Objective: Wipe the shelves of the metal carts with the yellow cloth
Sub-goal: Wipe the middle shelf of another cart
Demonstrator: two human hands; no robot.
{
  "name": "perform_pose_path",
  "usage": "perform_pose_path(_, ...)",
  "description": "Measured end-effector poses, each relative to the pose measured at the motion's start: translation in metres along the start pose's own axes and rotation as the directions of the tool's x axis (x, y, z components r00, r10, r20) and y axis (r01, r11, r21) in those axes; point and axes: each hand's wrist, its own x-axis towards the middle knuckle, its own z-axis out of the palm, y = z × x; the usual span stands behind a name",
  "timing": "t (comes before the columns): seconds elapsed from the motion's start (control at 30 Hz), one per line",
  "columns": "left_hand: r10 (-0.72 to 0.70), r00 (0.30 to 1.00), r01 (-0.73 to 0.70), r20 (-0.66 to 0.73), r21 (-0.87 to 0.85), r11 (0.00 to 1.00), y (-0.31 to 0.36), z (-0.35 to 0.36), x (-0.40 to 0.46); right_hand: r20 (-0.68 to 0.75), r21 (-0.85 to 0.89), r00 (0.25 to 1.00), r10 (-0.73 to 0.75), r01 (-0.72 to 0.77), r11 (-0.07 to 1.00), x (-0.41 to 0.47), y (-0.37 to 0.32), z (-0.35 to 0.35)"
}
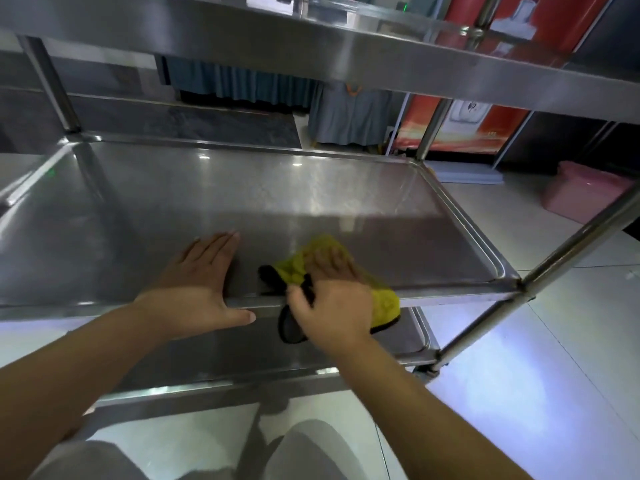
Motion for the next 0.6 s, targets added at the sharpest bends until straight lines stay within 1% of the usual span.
perform_pose_path(0.07, -0.014, 1.000, 0.014, -0.014, 0.005, 1.000, -0.001, 0.001, 0.001, -0.022, -0.003, 0.995, -0.095, 0.095, 0.996, -0.003, -0.013, 0.004)
perform_pose_path(0.13, -0.028, 1.000, 0.028, -0.010, 0.000, 1.000, -0.002, 0.001, 0.001, -0.081, 0.000, 0.979, -0.187, 0.187, 0.982, -0.004, -0.006, 0.005)
perform_pose_path(0.2, -0.030, 1.000, 0.030, -0.002, -0.006, 1.000, -0.002, 0.000, 0.001, -0.174, 0.010, 0.947, -0.271, 0.277, 0.961, -0.006, 0.018, 0.005)
perform_pose_path(0.27, -0.023, 1.000, 0.023, 0.004, 0.002, 1.000, -0.003, -0.001, 0.002, -0.274, -0.002, 0.917, -0.289, 0.300, 0.954, -0.007, 0.053, 0.005)
perform_pose_path(0.33, -0.019, 1.000, 0.018, 0.011, 0.013, 1.000, -0.004, -0.001, 0.003, -0.328, -0.042, 0.910, -0.254, 0.254, 0.966, -0.007, 0.093, 0.000)
perform_pose_path(0.47, -0.028, 0.999, 0.027, 0.029, 0.019, 0.999, -0.001, 0.002, 0.007, -0.377, -0.153, 0.919, -0.117, 0.062, 0.986, -0.013, 0.166, -0.017)
perform_pose_path(0.53, -0.024, 1.000, 0.023, 0.018, 0.024, 0.999, 0.001, 0.002, 0.007, -0.354, -0.176, 0.935, -0.036, -0.029, 0.984, -0.015, 0.191, -0.029)
perform_pose_path(0.6, -0.028, 1.000, 0.027, 0.008, 0.040, 0.999, 0.001, 0.002, 0.008, -0.313, -0.164, 0.945, 0.100, -0.158, 0.974, -0.012, 0.209, -0.044)
